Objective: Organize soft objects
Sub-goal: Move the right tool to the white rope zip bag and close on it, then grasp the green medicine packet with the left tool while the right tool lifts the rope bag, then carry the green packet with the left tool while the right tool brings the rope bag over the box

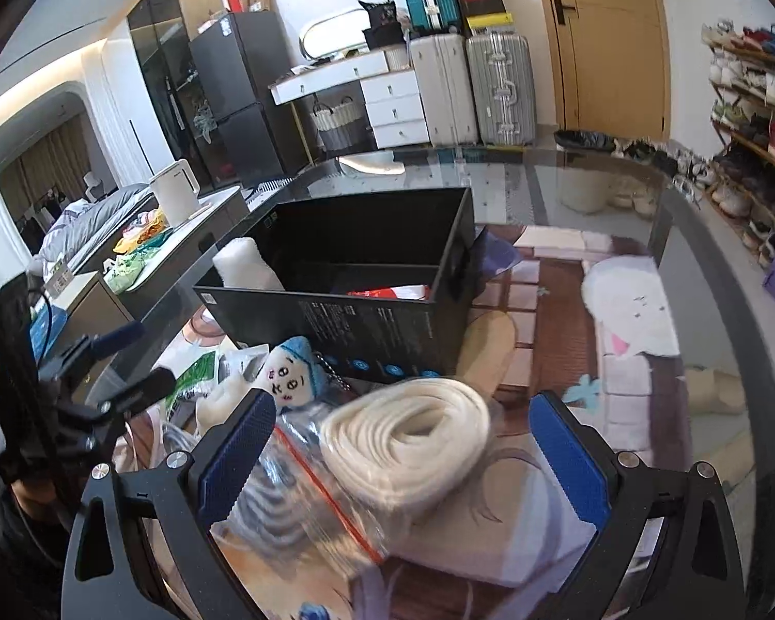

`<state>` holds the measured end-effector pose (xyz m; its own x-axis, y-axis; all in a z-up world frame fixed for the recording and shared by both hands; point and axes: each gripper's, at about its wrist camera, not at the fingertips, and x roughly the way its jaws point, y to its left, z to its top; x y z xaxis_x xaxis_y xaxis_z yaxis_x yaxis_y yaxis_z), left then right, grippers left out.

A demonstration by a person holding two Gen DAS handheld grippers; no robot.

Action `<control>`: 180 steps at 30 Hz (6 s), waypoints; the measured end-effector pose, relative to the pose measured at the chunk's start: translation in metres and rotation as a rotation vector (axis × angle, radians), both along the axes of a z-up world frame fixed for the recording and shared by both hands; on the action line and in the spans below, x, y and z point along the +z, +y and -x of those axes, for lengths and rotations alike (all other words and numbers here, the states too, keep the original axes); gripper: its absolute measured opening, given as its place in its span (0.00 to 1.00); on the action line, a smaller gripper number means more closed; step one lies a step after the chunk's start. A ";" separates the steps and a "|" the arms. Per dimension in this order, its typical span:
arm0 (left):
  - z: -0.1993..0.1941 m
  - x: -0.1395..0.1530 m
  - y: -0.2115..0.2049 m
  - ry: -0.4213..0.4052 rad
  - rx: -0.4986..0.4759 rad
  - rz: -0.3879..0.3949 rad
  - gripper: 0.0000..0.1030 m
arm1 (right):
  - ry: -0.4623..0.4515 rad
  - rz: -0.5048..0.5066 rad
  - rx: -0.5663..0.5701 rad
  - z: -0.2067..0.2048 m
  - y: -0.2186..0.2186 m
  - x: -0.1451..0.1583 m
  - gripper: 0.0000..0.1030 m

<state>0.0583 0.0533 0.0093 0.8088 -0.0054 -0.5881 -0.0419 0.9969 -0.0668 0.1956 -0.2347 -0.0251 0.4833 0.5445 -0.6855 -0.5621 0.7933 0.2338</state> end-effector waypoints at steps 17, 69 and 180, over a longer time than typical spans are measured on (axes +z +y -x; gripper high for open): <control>-0.004 -0.004 0.008 0.010 0.002 0.030 1.00 | 0.140 0.020 -0.107 -0.021 -0.026 -0.033 0.97; -0.004 -0.006 0.001 0.018 0.003 0.005 1.00 | -0.011 0.229 -0.069 -0.020 -0.024 -0.047 0.59; -0.052 0.054 -0.007 -0.062 -0.108 0.020 0.42 | -0.287 -0.059 0.153 -0.005 0.011 0.050 0.42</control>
